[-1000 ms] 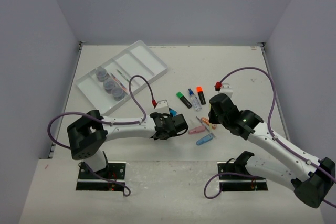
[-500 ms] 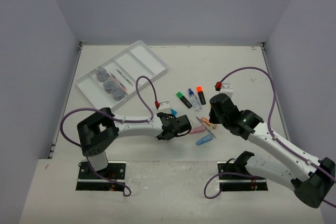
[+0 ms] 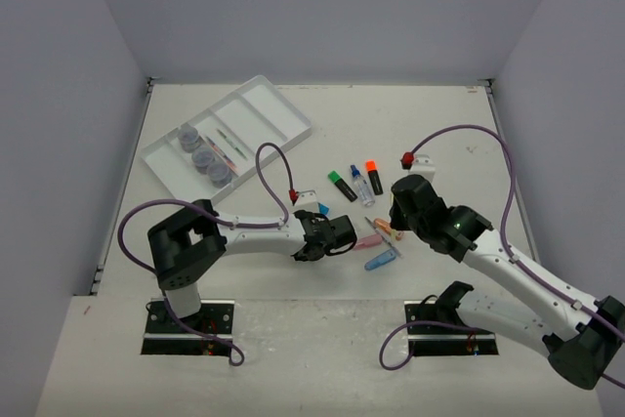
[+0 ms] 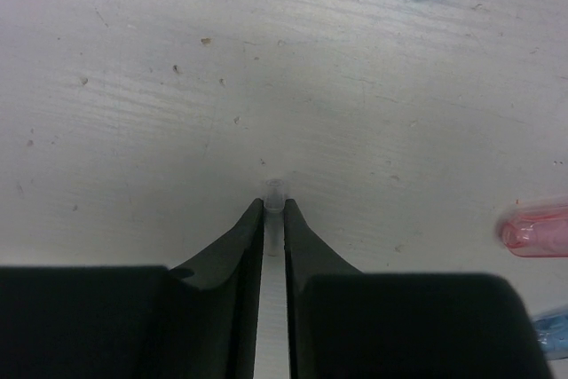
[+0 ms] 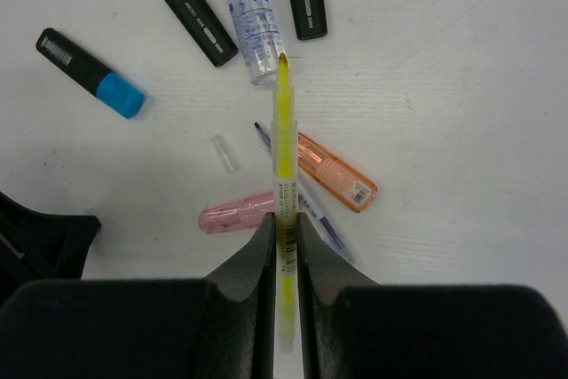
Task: Sort the stationery into containers
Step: Pick up the pen cap from the center of the board.
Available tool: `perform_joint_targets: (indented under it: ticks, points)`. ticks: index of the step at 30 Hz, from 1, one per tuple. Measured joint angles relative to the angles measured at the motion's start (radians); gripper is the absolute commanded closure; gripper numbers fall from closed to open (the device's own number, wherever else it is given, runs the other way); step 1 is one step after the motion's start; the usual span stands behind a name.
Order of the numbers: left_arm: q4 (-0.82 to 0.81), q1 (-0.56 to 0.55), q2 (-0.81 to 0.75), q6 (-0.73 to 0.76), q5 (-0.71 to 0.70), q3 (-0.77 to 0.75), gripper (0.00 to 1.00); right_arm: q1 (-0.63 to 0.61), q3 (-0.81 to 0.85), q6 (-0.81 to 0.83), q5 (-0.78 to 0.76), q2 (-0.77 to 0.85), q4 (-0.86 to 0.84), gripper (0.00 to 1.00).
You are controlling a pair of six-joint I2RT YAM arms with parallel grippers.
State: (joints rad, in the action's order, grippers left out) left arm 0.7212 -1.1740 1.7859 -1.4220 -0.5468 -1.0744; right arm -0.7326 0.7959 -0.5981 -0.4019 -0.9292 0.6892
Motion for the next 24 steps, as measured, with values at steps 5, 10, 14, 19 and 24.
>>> perform_joint_targets:
  ticks: [5,10,14,19,24]
  points:
    - [-0.003,0.000,0.000,0.000,0.000,0.001,1.00,0.000,0.000,0.002,-0.001,0.021,0.000,1.00]
    - [-0.022,0.005,-0.023,0.003,-0.001,0.028,1.00,0.000,-0.004,0.011,0.040,0.070,-0.021,1.00]
    - [-0.059,0.045,-0.116,0.083,-0.008,0.086,1.00,0.002,-0.085,0.028,0.211,0.167,-0.163,1.00]
    - [-0.326,0.147,-0.461,0.369,0.042,0.185,1.00,-0.003,-0.318,-0.008,0.455,0.336,-0.455,1.00]
    - [-0.704,0.201,-0.805,0.646,0.171,0.297,1.00,-0.102,-0.408,-0.054,0.558,0.332,-0.737,1.00]
